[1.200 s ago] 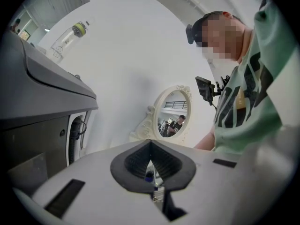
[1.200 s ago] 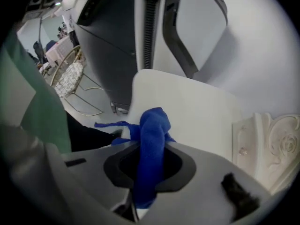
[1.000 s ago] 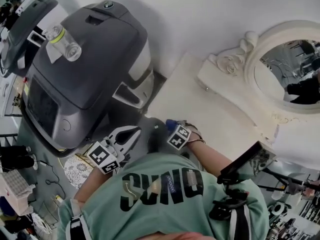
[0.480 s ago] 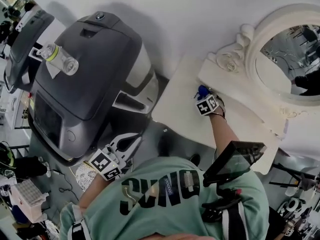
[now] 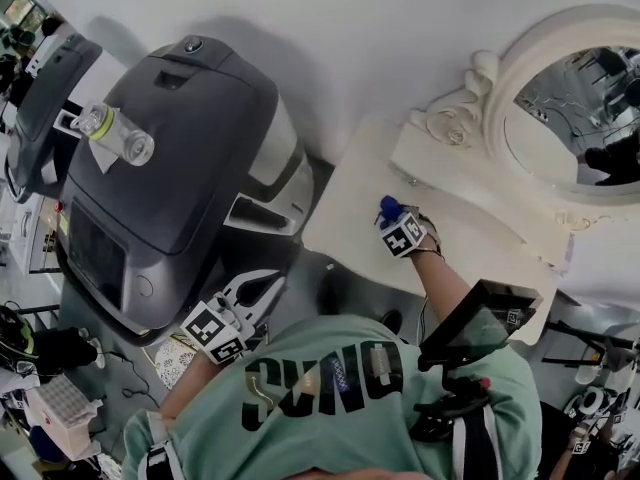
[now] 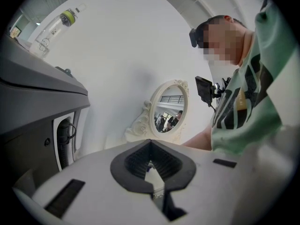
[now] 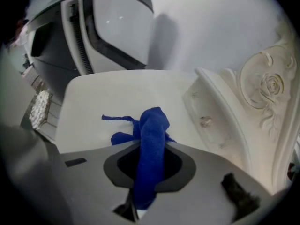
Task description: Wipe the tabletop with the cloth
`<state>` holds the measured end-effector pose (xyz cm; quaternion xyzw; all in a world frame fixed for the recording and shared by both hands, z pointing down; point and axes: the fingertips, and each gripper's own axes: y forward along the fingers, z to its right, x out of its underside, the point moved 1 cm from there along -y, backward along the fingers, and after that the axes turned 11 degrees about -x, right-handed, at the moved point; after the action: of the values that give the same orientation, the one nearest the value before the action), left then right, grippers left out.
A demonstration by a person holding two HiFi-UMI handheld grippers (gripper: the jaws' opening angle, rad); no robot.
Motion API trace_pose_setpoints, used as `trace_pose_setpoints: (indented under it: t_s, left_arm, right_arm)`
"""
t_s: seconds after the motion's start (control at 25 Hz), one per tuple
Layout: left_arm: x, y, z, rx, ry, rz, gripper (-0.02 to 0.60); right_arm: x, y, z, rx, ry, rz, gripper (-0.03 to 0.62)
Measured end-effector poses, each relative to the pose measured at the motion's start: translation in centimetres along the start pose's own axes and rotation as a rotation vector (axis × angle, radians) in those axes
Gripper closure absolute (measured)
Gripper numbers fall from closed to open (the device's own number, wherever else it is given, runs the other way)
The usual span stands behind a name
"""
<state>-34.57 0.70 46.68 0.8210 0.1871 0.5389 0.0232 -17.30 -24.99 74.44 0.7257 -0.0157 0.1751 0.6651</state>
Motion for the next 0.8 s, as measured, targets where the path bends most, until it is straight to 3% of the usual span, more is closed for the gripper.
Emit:
trace_pose_setpoints:
  t_s: [0.12, 0.24, 0.36, 0.48, 0.56, 0.64, 0.8]
  left_arm:
    - [-0.3, 0.6, -0.2, 0.016, -0.004, 0.006, 0.577]
    - [-0.5, 1.1, -0.3, 0.033, -0.009, 0.003, 0.578]
    - [-0.6, 1.7, -0.2, 0.048, -0.012, 0.001, 0.577]
    - [-0.7, 2.3, 0.0, 0.058, -0.012, -0.005, 0.577]
    - [-0.8, 2.5, 0.2, 0.064, -0.007, -0.009, 0.578]
    - [-0.9, 2.7, 0.1, 0.063, -0.001, -0.014, 0.577]
    - [-0.7, 2.7, -0.2, 0.045, -0.006, -0.027, 0.577]
  right_arm:
    - [2.5, -1.4, -9.3, -0.171, -0.073, 0.006, 0.536]
    - [5.0, -2.5, -15.9, -0.324, -0.065, -0.004, 0.536]
    - [5.8, -2.8, -17.7, -0.397, -0.032, -0.004, 0.536]
    - [5.2, -2.9, -16.2, -0.435, 0.025, 0.034, 0.536]
    - [4.1, -2.9, -11.4, -0.355, 0.099, 0.108, 0.536]
    - [3.0, -2.7, -3.9, -0.199, 0.192, 0.176, 0.534]
    - [3.1, -1.7, 7.9, 0.082, 0.282, 0.154, 0.534]
